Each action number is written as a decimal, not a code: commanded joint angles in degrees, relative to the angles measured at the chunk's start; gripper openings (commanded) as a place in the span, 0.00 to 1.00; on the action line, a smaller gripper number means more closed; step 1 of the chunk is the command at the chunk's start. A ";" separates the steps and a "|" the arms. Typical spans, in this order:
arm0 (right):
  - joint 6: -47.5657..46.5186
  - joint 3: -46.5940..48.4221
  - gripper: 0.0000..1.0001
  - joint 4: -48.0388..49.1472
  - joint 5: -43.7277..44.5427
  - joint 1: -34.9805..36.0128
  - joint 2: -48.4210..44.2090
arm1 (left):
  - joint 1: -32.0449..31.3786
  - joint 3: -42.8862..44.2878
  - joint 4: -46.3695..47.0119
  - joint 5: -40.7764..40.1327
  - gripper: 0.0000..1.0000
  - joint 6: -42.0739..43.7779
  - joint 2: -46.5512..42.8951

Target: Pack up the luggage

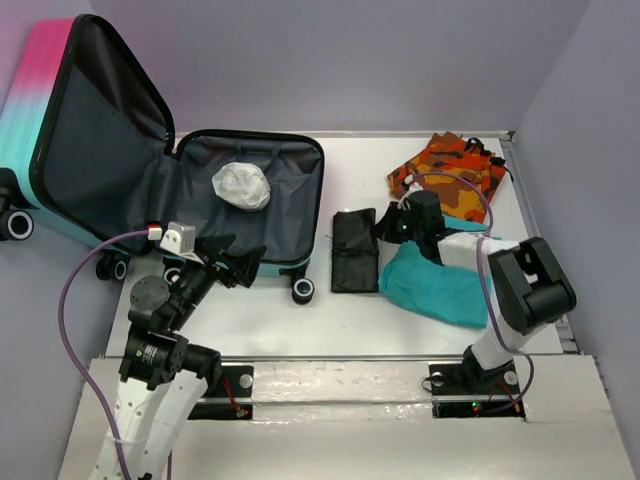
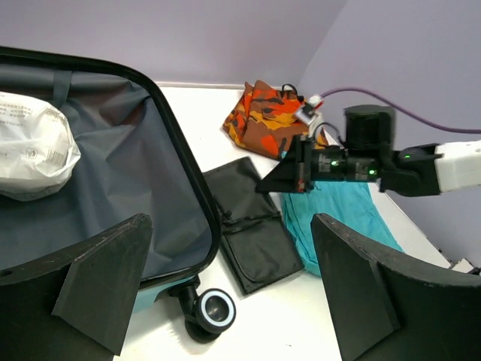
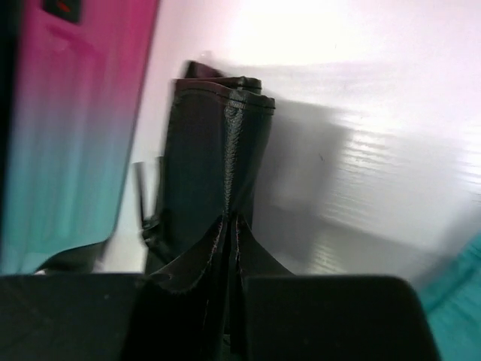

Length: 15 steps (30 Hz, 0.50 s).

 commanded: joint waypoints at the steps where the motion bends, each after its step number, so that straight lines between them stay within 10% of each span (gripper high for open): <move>1: -1.01 -1.70 0.07 1.58 8.22 -0.69 -12.20 | 0.06 -0.07 1.99 0.90 0.99 -0.16 0.10; 9: 0.91 5.49 0.07 -0.98 2.95 1.14 -23.65 | 0.50 0.02 2.07 0.72 0.99 -0.25 0.10; 15: 3.11 22.97 0.07 2.80 4.71 10.45 -12.07 | 1.29 0.10 1.99 0.72 0.99 -0.34 0.37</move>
